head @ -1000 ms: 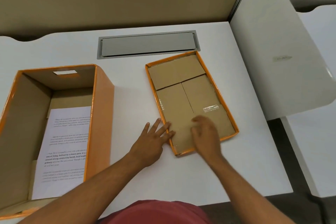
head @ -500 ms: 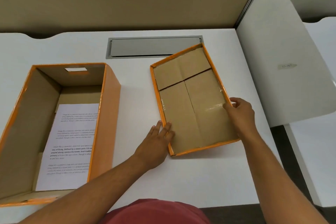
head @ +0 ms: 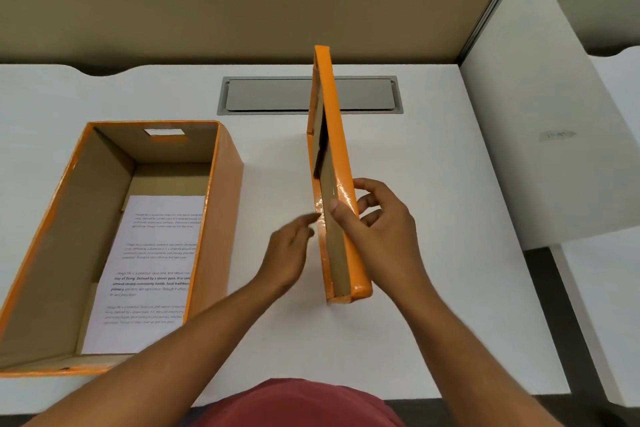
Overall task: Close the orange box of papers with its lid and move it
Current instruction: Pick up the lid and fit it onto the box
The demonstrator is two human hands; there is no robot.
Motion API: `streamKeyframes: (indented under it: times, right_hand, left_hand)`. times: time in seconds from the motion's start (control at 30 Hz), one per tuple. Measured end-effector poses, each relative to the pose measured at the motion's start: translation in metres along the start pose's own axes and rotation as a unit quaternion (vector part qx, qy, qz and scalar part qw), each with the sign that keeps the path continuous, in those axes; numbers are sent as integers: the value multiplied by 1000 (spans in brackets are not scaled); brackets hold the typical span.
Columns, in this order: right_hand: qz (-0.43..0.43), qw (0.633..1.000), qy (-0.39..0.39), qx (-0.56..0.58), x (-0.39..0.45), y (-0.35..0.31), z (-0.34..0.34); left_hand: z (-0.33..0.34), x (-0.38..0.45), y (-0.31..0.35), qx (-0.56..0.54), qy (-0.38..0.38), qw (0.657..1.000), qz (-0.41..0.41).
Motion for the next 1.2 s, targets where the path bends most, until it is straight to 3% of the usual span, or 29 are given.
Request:
streamKeyframes:
  times: [0.07, 0.13, 0.27, 0.4, 0.57, 0.67, 0.87, 1.03, 1.2]
  right_hand:
    - [-3, 1000, 2, -6, 1, 1, 4]
    - [-10, 1000, -6, -6, 0, 2, 6]
    - [-12, 993, -63, 101, -3, 13, 12]
    - [17, 988, -53, 146, 5, 41, 17]
    - [174, 982, -23, 72, 17, 96, 28]
    - [207, 973, -10, 96, 25, 111, 27]
    - [133, 986, 12, 98, 30, 94, 33]
    - [72, 994, 44, 72, 11, 43, 61]
    - [10, 998, 42, 41, -22, -5, 128]
  left_hand:
    - [-7, -1, 38, -122, 56, 991, 6]
    - [-16, -3, 74, -173, 54, 983, 23]
    - [-29, -6, 115, -97, 22, 995, 8]
    - [-40, -7, 113, -44, 51, 998, 5]
    - [-65, -14, 87, -135, 69, 988, 6]
    - [-77, -23, 71, -195, 60, 979, -18]
    - [-109, -41, 47, -217, 98, 971, 18]
    - [-169, -57, 25, -93, 245, 963, 67]
    - [-257, -81, -11, 23, 252, 966, 51]
Point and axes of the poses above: each hand's wrist, its own x-axis towards the middle knuckle, its own z-axis out of the palm, y = z × x, the point moved 1 cm from there along x, towards the middle knuckle, and after that the axes turned 5 degrees about -y, right-handed, at the moved point
